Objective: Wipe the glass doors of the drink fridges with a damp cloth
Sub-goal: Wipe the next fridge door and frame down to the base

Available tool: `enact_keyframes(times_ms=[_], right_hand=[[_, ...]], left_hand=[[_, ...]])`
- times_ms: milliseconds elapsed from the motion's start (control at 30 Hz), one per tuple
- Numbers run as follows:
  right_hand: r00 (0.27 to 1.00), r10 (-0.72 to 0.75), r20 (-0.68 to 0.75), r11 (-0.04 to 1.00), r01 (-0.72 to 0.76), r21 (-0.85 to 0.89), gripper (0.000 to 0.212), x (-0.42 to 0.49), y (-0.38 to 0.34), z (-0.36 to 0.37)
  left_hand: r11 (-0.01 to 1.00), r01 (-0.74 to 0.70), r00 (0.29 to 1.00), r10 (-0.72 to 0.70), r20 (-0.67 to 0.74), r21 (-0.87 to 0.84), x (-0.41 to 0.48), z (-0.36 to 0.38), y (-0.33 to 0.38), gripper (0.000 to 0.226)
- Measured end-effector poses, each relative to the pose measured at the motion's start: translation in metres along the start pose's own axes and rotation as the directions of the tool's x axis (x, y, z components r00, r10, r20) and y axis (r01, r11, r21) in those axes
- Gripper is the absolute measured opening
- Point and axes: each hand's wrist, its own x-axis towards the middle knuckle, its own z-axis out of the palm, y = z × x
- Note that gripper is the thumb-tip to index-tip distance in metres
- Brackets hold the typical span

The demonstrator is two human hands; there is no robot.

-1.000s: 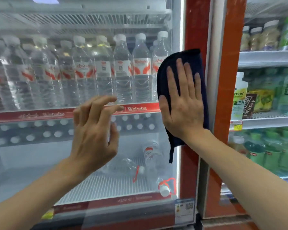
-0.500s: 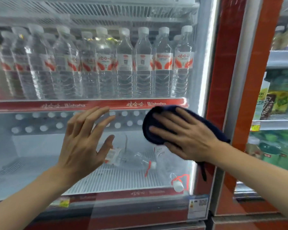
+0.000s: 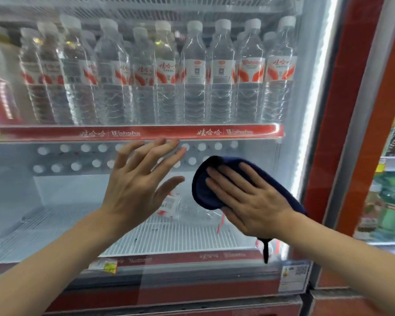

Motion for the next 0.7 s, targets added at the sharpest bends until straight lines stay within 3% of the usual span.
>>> enact_keyframes(times_ms=[100,200,300,400,533,633,700], right_hand=[[0.996,-0.086,0.036,0.996,0.086,-0.001,0.061,0.024,0.038,-0.017],[0.989,0.132,-0.071,0.991,-0.131,0.017,0.06,0.065,0.061,-0.031],[0.932,0.335,-0.141,0.942,-0.333,0.039,0.061,0.086,0.044,-0.03],[0.906,0.396,-0.146,0.918,-0.392,0.06,0.064,0.079,-0.004,-0.011],[0.989,0.137,-0.06,0.991,-0.137,0.005,0.067,0.062,-0.033,0.001],[0.986,-0.158,0.053,0.987,0.159,-0.024,0.066,0.069,0.0,-0.013],[0.982,-0.179,0.054,0.984,0.18,-0.013,0.062,0.094,0.029,-0.026]], left_hand=[[0.999,0.036,0.999,-0.036,0.003,-0.027,-0.007,-0.011,-0.01,0.041],[0.996,0.093,0.996,-0.093,0.011,0.02,-0.02,-0.017,-0.022,0.041],[0.994,0.104,0.994,-0.105,0.017,0.039,-0.024,-0.015,-0.026,0.042],[0.995,0.071,0.997,-0.071,0.0,0.063,-0.023,-0.013,-0.028,0.041],[0.999,0.052,0.998,-0.052,0.04,0.009,-0.023,-0.022,-0.037,0.041],[0.999,0.046,0.998,-0.048,0.046,0.024,-0.032,-0.036,-0.049,0.045],[0.992,0.102,0.994,-0.105,0.036,0.078,-0.042,-0.046,-0.063,0.052]])
